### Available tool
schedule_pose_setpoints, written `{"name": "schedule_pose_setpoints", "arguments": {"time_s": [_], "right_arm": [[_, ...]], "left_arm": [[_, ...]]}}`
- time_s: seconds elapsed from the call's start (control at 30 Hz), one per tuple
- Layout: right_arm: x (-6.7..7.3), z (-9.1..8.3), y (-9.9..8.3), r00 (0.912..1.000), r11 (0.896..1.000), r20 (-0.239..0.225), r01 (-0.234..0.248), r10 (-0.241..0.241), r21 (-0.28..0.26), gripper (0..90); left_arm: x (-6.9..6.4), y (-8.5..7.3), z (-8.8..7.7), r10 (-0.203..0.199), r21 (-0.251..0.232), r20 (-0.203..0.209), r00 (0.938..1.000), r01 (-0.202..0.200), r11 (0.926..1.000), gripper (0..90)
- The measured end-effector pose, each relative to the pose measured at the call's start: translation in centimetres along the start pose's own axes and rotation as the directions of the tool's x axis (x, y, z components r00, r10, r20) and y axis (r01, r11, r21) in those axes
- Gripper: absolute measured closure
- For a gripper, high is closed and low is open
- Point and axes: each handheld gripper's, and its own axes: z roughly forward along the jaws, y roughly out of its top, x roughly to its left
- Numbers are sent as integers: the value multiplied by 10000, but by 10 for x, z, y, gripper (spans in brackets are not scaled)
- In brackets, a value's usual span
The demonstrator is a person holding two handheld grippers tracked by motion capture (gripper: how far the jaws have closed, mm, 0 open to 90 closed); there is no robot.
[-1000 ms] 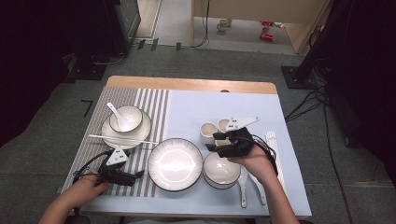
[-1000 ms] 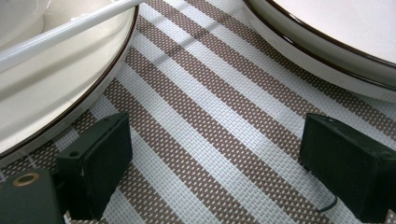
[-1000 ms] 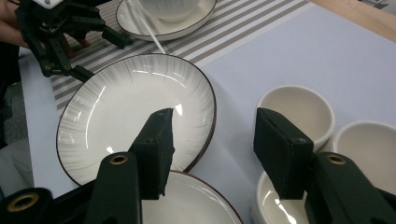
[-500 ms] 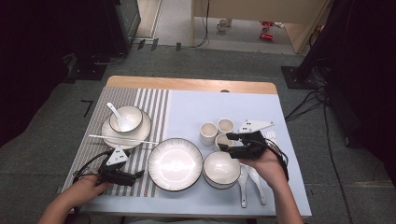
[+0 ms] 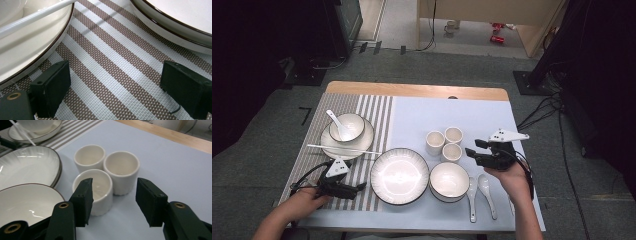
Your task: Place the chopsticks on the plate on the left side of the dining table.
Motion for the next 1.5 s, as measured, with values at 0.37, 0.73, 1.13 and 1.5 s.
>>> {"name": "schedule_pose_setpoints", "arguments": {"time_s": [0.37,0.73,1.13,1.5], "right_arm": [[-29,-2,-23,9892,9962,1226,-751,800,-438,502],[-51,-4,-53,9572,9883,2474,-1383,1501,-647,528],[-67,-2,-75,9197,9820,3449,-1677,1876,-869,600],[-76,-3,-92,8651,9737,4470,-2032,2277,-1029,692]], "left_arm": [[0,0,0,-15,-15,12,10000,15,10000,95],[0,0,0,-2,3,1,10000,2,10000,95],[0,0,0,-7,-2,7,10000,7,10000,94],[0,0,0,-6,0,7,10000,6,10000,94]]}}
